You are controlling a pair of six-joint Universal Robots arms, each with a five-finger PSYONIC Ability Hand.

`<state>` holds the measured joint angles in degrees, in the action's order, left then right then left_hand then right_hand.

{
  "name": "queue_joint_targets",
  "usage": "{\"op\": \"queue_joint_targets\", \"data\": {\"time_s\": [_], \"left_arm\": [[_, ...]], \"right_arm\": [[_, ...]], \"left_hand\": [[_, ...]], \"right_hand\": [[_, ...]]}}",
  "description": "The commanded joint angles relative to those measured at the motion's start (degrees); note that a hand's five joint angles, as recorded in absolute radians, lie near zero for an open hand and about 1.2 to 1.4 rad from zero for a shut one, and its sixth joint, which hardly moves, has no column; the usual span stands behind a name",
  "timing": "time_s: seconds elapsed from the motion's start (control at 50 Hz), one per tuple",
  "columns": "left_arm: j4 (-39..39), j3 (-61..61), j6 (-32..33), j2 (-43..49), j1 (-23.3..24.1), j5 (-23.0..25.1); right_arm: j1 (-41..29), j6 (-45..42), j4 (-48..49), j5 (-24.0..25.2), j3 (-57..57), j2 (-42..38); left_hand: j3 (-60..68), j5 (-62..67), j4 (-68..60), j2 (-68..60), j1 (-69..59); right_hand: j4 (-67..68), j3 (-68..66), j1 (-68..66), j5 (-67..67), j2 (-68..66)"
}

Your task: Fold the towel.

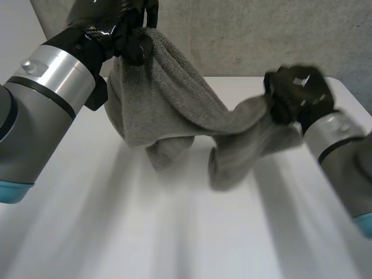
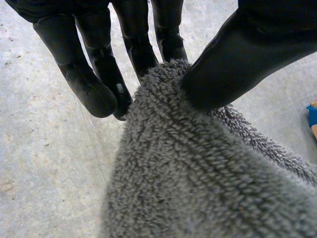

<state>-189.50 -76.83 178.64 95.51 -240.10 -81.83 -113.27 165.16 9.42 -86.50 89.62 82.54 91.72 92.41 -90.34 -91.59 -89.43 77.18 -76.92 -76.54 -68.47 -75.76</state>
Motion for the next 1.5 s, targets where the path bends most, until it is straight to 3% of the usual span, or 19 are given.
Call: {"op": "queue_joint_targets", "data": {"time_s": [0.02, 0.16, 0.28, 0.42, 0.52, 0.62, 0.76, 0.86, 0.9, 0.92, 1.0, 1.08, 1.12, 1.18, 1.22, 1.34, 1.4, 1.46, 1.5], "left_arm": [[2.2, 0.2, -0.1, -3.0, -0.6, -0.3], [5.4, -1.1, -0.2, -0.8, -2.2, -0.8], [8.1, -2.5, -0.1, 10.0, -3.3, -0.8], [9.2, -0.1, 0.2, 21.3, -5.5, -0.9], [9.2, 5.9, 1.0, 30.4, -6.0, -0.9], [9.2, 7.9, 2.2, 32.6, -6.0, -0.9], [8.4, 8.8, 3.5, 29.1, -6.1, -1.2], [3.8, 12.2, 3.3, 27.4, -6.1, -3.0], [-4.9, 11.2, 2.9, 24.5, -5.9, -3.2], [-4.9, 11.2, 2.9, 24.5, -5.9, -3.2], [-18.5, 6.9, 0.8, 19.6, -7.0, -4.2], [-18.0, 5.9, 0.0, 19.2, -7.7, -4.3], [-12.8, 6.0, 0.4, 20.6, -7.7, -3.8], [-9.6, 6.1, 0.6, 22.1, -7.8, -3.3], [-4.1, 5.1, 1.5, 24.4, -7.8, -2.1], [3.0, 0.6, 6.0, 25.2, -7.8, -0.7], [5.8, -3.8, 9.9, 24.1, -7.8, 0.8], [7.1, -7.9, 12.5, 21.8, -7.6, 1.8], [7.7, -11.6, 13.0, 14.9, -8.3, 2.5]], "right_arm": [[3.6, -0.6, -8.0, 4.5, -10.0, 6.4], [5.0, -6.3, -20.7, 7.2, -20.4, 3.0], [2.9, -20.3, -28.7, 6.6, -24.1, -6.6], [1.2, -23.8, -28.0, 3.3, -25.5, -16.7], [-1.4, -23.0, -20.7, 2.0, -27.0, -25.7], [-3.8, -21.0, -16.5, -1.6, -27.0, -28.0], [-4.7, -18.8, -11.1, -2.4, -27.6, -25.5], [-4.3, -16.3, 1.6, -2.6, -28.0, -22.9], [-4.8, -15.8, 13.4, -2.7, -25.6, -21.4], [-4.8, -15.8, 13.4, -2.7, -25.5, -21.4], [-4.4, -16.1, 21.8, -3.2, -21.6, -16.5], [-3.9, -16.4, 16.0, -2.8, -22.2, -16.2], [-3.6, -16.9, 6.3, -1.7, -23.4, -18.3], [-3.5, -17.9, 1.8, -1.2, -23.6, -19.5], [-3.6, -21.4, -6.0, -0.3, -22.3, -21.3], [-3.8, -26.7, -13.8, 0.0, -16.4, -21.8], [-3.6, -28.5, -14.8, 0.8, -11.4, -20.0], [-3.3, -28.1, -14.5, 1.3, -6.7, -13.8], [-1.4, -27.9, -14.3, 2.8, -2.8, -6.5]], "left_hand": [[-11.7, -22.4, 10.3, 11.6, 9.4], [-11.7, -22.4, 10.3, 11.6, 9.4], [-11.7, -22.4, 10.3, 11.6, 9.4], [-11.7, -22.4, 10.3, 11.6, 9.4], [-11.7, -22.4, 10.3, 11.6, 9.4], [-11.7, -22.4, 10.3, 11.6, 9.4], [-11.7, -22.4, 10.3, 11.6, 9.4], [-11.7, -22.4, 10.3, 11.6, 9.4], [-11.7, -22.4, 10.3, 11.6, 9.4], [-11.7, -22.4, 10.3, 11.6, 9.4], [-11.7, -22.4, 10.3, 11.6, 9.4], [-11.7, -22.4, 10.3, 11.6, 9.4], [-11.7, -22.4, 10.3, 11.6, 9.4], [-11.7, -22.4, 10.3, 11.6, 9.4], [-11.7, -22.4, 10.3, 11.6, 9.4], [-11.7, -22.4, 10.3, 11.6, 9.4], [-11.7, -22.4, 10.3, 11.6, 9.4], [-11.7, -22.4, 10.3, 11.6, 9.4], [-11.7, -22.4, 10.3, 11.6, 9.4]], "right_hand": [[2.8, -3.1, -3.5, -1.5, -4.2], [2.8, -3.1, -3.5, -1.5, -4.2], [2.8, -3.1, -3.5, -1.5, -4.2], [2.8, -3.1, -3.5, -1.5, -4.2], [2.8, -3.1, -3.5, -1.5, -4.2], [2.8, -3.1, -3.5, -1.5, -4.2], [2.8, -3.1, -3.5, -1.5, -4.2], [2.8, -3.1, -3.5, -1.5, -4.2], [2.8, -3.1, -3.5, -1.5, -4.2], [2.8, -3.1, -3.5, -1.5, -4.2], [2.8, -3.1, -3.5, -1.5, -4.2], [2.8, -3.1, -3.5, -1.5, -4.2], [2.8, -3.1, -3.5, -1.5, -4.2], [2.8, -3.1, -3.5, -1.5, -4.2], [2.8, -3.1, -3.5, -1.5, -4.2], [2.8, -3.1, -3.5, -1.5, -4.2], [2.8, -3.1, -3.5, -1.5, -4.2], [2.8, -3.1, -3.5, -1.5, -4.2], [2.8, -3.1, -3.5, -1.5, -4.2]]}}
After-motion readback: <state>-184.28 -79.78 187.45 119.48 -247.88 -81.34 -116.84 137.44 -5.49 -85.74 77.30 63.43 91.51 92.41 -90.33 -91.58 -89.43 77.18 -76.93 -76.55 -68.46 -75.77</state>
